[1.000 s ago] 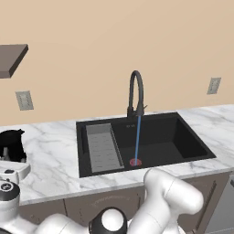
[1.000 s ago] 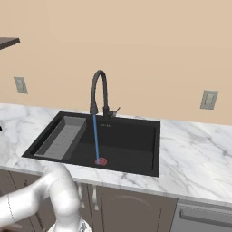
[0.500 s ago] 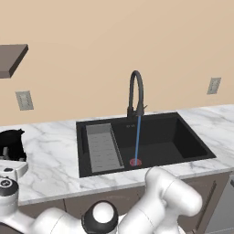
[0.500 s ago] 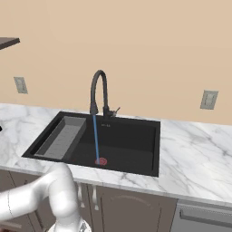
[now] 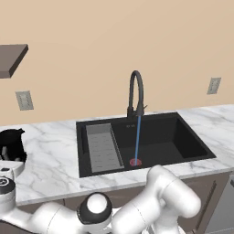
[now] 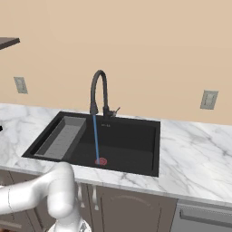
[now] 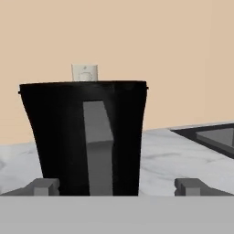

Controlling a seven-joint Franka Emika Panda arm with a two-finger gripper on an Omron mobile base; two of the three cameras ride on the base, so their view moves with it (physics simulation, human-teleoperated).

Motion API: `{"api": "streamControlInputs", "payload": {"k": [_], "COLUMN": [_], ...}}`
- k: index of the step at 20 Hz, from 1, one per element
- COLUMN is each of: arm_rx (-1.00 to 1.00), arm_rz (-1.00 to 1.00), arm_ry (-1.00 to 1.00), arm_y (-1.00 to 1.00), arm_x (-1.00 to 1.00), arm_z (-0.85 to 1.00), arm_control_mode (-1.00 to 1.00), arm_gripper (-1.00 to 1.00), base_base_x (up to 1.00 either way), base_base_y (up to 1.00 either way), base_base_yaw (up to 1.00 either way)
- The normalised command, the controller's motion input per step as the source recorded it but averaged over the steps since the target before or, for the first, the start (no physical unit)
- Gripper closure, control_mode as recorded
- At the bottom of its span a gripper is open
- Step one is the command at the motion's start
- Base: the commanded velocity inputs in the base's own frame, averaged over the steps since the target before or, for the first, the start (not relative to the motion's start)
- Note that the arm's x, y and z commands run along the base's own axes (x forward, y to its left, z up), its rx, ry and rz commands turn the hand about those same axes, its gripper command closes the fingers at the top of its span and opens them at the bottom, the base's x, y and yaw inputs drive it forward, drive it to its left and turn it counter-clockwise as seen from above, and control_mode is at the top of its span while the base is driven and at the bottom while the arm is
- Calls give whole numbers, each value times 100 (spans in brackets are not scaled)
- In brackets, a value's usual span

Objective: Turn on the sink faucet and place the jug under the water for a few seconds to fill it up.

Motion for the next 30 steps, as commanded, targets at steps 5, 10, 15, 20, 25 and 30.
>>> {"api": "streamControlInputs", "payload": {"k": [5,10,15,20,25,30], "arm_rx": [0,0,1,1,2,4], "arm_rz": [0,0,0,0,0,0], "arm_ry": [-3,-3,-4,-2,0,0], "arm_y": [22,11,-3,-5,-13,-23], "arm_x": [0,8,0,0,1,7], "arm_z": [-5,0,0,0,0,0], "arm_control_mode": [-100,-100,-100,-100,-100,-100], "arm_gripper": [-100,-100,-100,-100,-100,-100], "base_base_x": [0,0,0,0,0,0], "base_base_y": [0,0,0,0,0,0], "base_base_yaw": [0,0,0,0,0,0]}}
